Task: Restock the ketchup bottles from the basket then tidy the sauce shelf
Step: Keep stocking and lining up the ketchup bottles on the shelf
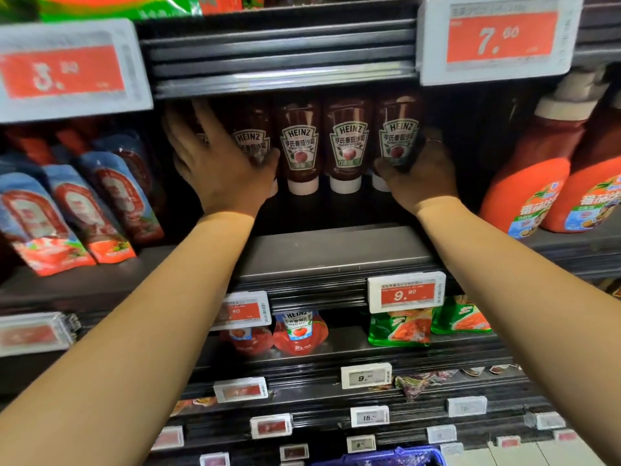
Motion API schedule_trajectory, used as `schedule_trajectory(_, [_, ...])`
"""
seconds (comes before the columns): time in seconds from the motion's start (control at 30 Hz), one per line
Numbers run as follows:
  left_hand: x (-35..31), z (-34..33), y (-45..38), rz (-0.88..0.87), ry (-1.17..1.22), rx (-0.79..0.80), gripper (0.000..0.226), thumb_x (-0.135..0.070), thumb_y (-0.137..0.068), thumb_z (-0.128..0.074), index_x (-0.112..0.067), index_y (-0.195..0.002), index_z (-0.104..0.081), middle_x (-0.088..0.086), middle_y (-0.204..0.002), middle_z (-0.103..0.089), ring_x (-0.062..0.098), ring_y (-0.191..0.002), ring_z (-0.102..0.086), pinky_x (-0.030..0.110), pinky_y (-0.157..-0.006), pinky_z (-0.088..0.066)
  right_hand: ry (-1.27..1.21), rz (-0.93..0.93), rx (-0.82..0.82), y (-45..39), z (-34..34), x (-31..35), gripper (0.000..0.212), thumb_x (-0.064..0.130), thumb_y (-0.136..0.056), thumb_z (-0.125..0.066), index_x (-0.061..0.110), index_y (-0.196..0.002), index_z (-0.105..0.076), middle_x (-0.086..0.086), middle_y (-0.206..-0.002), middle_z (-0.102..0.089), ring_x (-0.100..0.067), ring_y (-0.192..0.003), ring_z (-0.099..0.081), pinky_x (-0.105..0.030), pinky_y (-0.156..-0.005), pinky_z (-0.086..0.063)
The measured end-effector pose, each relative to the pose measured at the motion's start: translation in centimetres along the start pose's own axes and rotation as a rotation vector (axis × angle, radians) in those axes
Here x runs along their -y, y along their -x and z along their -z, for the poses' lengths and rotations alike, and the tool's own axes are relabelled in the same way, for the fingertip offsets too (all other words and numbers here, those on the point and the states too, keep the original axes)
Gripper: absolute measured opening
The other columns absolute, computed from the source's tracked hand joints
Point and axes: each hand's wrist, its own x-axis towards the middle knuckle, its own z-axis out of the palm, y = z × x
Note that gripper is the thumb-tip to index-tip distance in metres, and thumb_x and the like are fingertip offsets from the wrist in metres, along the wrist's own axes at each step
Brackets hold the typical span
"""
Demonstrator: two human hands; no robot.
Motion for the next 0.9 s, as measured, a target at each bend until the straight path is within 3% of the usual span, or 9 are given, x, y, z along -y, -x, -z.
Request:
schedule_trajectory(0.2, [1.4, -0.4, -0.6, 0.407, 0.352, 0.141, 0.137, -0.048, -0.063, -0.090, -0.011, -0.160, -0.001, 0.017, -0.160, -0.022, 0.036, -0.147, -0.026, 0.042, -0.117, -0.027, 0.038, -0.020, 0.021, 0.1, 0.1, 0.1, 0.069, 0.028, -0.083, -0.080, 0.008, -0.139, -0.046, -0.012, -0.137, -0.060, -0.027, -0.126, -0.057, -0.027, -0.097, -0.044])
schedule_trajectory(0.57, [1.4, -0.5, -0.5, 0.430, 0.315, 0.113, 0.135, -0.058, -0.058, -0.089, -0.014, -0.158, -0.009, 0.015, -0.157, -0.027, 0.035, -0.146, -0.026, 0.050, -0.113, -0.032, 0.057, -0.030, 0.002, 0.2, 0.0, 0.4, 0.071, 0.032, -0.081, -0.081, 0.011, -0.139, -0.047, -0.009, -0.135, -0.061, -0.024, -0.124, -0.059, -0.040, -0.103, -0.050])
schedule_trajectory(0.9, [1.6, -1.3, -0.3, 0.470, 0.354, 0.092, 0.135, -0.052, -0.059, -0.090, -0.011, -0.159, -0.009, 0.014, -0.160, -0.024, 0.032, -0.148, -0.024, 0.044, -0.116, -0.028, 0.220, -0.042, 0.020, 0.9, 0.3, 0.7, 0.072, 0.037, -0.084, -0.078, 0.007, -0.140, -0.045, -0.013, -0.138, -0.059, -0.031, -0.128, -0.056, -0.037, -0.102, -0.048])
